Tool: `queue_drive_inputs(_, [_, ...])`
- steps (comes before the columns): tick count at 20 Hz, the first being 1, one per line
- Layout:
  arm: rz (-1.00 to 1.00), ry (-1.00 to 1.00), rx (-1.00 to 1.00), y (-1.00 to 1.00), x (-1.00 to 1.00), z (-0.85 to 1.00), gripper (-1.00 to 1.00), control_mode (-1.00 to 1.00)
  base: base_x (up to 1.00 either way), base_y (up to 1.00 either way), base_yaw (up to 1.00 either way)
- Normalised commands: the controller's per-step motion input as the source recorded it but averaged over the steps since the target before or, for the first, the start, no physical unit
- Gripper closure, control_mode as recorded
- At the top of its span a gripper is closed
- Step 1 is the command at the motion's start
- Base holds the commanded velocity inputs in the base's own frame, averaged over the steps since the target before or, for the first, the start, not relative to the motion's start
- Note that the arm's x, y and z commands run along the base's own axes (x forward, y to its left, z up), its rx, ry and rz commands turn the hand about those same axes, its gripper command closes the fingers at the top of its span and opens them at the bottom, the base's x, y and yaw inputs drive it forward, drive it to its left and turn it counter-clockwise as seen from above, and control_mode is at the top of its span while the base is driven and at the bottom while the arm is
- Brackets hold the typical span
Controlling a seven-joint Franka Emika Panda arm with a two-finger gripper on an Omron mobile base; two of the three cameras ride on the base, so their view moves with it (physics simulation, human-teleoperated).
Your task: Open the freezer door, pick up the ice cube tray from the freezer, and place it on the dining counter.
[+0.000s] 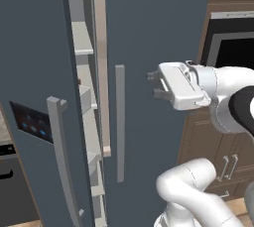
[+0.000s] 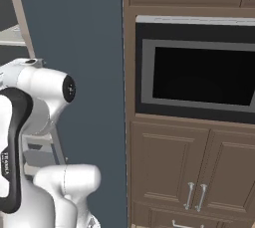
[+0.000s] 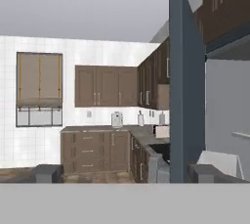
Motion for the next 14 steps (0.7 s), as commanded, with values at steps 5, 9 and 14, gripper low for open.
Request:
queue_drive_inputs(5, [0.08, -0.05, 0.03, 0.28, 0.63, -0.01, -1.0, -1.0, 0.0, 0.0, 0.0])
queue_drive_inputs(9, [0.13, 0.0, 0.02, 0.41, 0.45, 0.0, -1.0, -1.0, 0.0, 0.0, 0.0])
queue_drive_inputs(14, [0.1, 0.0, 0.0, 0.57, 0.21, 0.0, -1.0, -1.0, 0.0, 0.0, 0.0])
